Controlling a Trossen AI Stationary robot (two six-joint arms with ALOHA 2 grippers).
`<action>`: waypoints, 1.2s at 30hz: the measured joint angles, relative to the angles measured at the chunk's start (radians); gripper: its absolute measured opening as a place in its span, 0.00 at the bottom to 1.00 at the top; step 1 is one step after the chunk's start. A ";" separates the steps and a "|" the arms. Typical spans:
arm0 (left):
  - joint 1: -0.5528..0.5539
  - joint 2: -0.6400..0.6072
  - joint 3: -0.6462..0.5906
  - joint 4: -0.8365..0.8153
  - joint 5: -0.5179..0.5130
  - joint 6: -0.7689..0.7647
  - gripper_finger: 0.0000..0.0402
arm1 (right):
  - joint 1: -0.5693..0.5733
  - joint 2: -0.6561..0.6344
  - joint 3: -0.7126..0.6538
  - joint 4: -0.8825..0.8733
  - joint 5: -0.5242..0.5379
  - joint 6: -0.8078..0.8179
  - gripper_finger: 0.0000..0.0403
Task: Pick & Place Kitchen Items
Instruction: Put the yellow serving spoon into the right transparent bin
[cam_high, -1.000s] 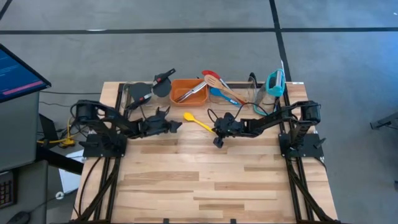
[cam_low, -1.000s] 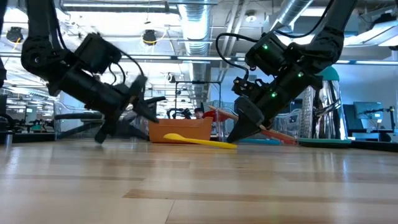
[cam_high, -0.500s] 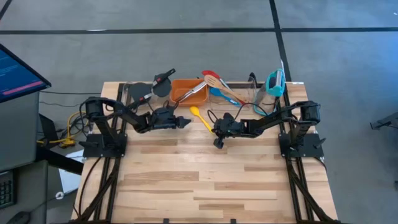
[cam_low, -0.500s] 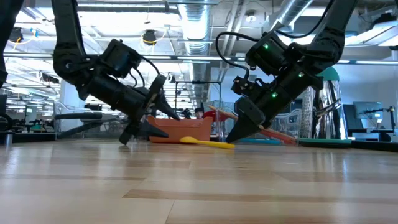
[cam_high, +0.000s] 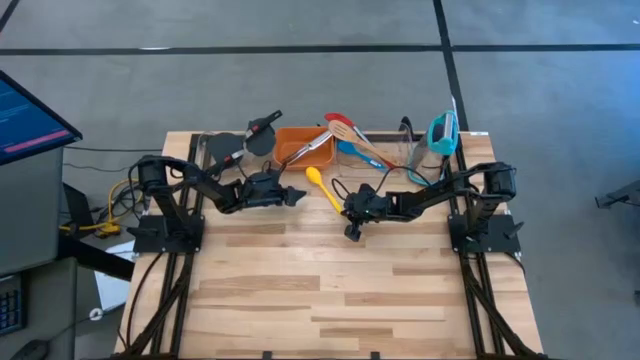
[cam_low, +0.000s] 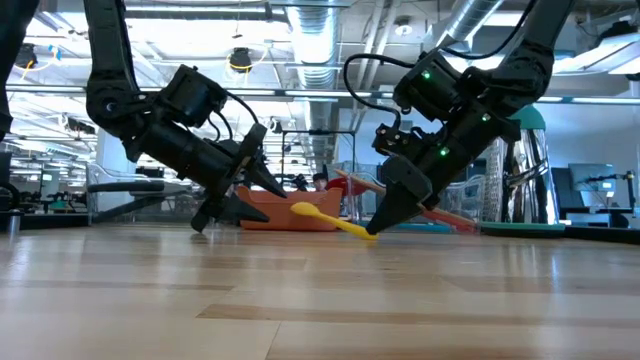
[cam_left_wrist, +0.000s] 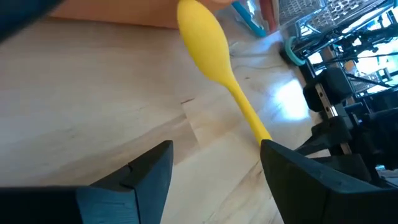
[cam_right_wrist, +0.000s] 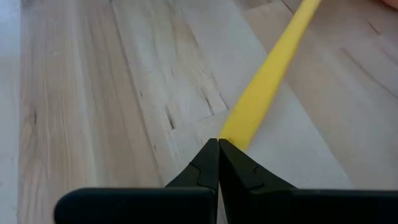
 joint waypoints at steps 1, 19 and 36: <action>0.000 0.000 0.000 0.000 -0.008 0.000 0.58 | 0.000 0.000 0.001 -0.007 0.000 0.000 0.00; 0.014 0.038 0.133 -0.073 -0.080 0.058 0.58 | 0.000 0.001 -0.001 -0.032 0.022 -0.016 0.00; -0.018 0.167 0.252 -0.084 -0.218 0.071 0.51 | 0.001 0.002 -0.002 -0.027 0.022 -0.027 0.00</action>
